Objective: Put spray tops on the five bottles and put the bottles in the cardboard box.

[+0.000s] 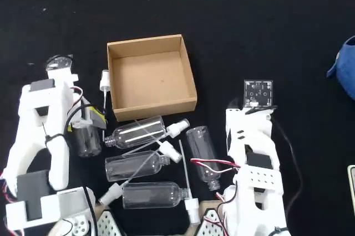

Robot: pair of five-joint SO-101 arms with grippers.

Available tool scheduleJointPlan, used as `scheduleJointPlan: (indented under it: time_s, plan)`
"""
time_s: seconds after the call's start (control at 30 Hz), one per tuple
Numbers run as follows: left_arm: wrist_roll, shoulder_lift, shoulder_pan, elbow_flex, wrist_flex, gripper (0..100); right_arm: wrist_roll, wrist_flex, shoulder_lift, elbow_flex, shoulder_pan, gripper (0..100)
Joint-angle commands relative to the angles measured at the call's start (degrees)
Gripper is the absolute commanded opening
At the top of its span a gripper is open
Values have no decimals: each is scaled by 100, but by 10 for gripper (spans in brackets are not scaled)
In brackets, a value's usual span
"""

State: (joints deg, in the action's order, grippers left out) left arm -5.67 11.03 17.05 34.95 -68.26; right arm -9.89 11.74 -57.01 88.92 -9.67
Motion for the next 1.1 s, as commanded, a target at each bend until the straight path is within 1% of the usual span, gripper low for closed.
scheduleJointPlan:
  time_s: [0.0, 0.1, 0.17, 0.33, 0.43, 0.57, 0.6, 0.7, 0.83, 0.9, 0.97, 1.07]
  plan:
    - [79, -246, -66, -532, 9, 129, -26, -26, 13, -92, -123, 109]
    - [44, -545, -57, -673, -35, 25, -26, -26, 13, -92, -123, 109]
    - [-97, -659, 48, -901, -448, 40, -26, -26, 13, -92, -132, 109]
    - [-1240, -1011, 435, -2132, -1837, 34, -26, -26, 13, -92, -132, 109]
    - [-1881, -1407, 505, -2624, -2295, 52, -26, -26, 13, -92, -132, 109]
    - [-2338, -2189, 497, -2870, -2470, 200, -35, -26, 13, -92, -132, 109]
    - [-2391, -2374, 514, -2985, -2470, 222, -35, -26, 13, -84, -132, 109]
    - [-2585, -2822, 514, -3512, -2646, 209, -44, -62, 13, -22, -132, 109]
    - [-2664, -3262, 479, -4602, -3235, 188, -44, -62, 13, -22, -132, 109]
    - [-2681, -3402, 505, -4954, -3253, 188, -44, -62, 13, -22, -132, 109]
    - [-2919, -3446, 488, -4980, -3253, 188, -44, -62, 13, -22, -132, 109]
    - [-3165, -3411, 356, -4690, -3244, 188, -44, -62, 13, -13, -132, 109]
